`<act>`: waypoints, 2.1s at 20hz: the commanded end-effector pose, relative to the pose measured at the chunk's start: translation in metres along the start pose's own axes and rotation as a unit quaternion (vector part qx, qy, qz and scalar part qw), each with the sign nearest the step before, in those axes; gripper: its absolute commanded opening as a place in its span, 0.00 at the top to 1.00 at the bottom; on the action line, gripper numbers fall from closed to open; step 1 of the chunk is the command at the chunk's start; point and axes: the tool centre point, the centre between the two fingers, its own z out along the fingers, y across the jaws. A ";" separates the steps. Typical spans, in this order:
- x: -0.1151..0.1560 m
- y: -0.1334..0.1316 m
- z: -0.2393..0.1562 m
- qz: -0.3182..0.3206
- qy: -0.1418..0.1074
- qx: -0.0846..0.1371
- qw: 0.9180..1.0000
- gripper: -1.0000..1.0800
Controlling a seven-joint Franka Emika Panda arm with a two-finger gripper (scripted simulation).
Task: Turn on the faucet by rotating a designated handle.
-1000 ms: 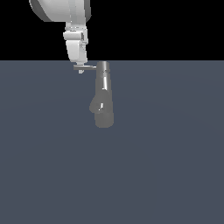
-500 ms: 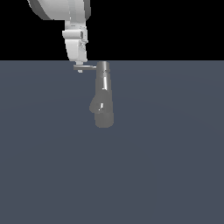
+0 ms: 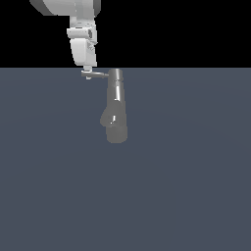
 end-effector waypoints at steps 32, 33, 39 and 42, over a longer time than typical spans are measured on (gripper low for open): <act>0.027 0.070 -0.031 0.004 0.001 0.001 1.000 1.00; 0.029 0.072 -0.031 0.003 0.001 0.001 1.000 1.00; 0.040 0.087 -0.036 0.002 0.001 -0.001 1.000 1.00; 0.047 0.094 -0.038 0.001 0.000 -0.001 1.000 1.00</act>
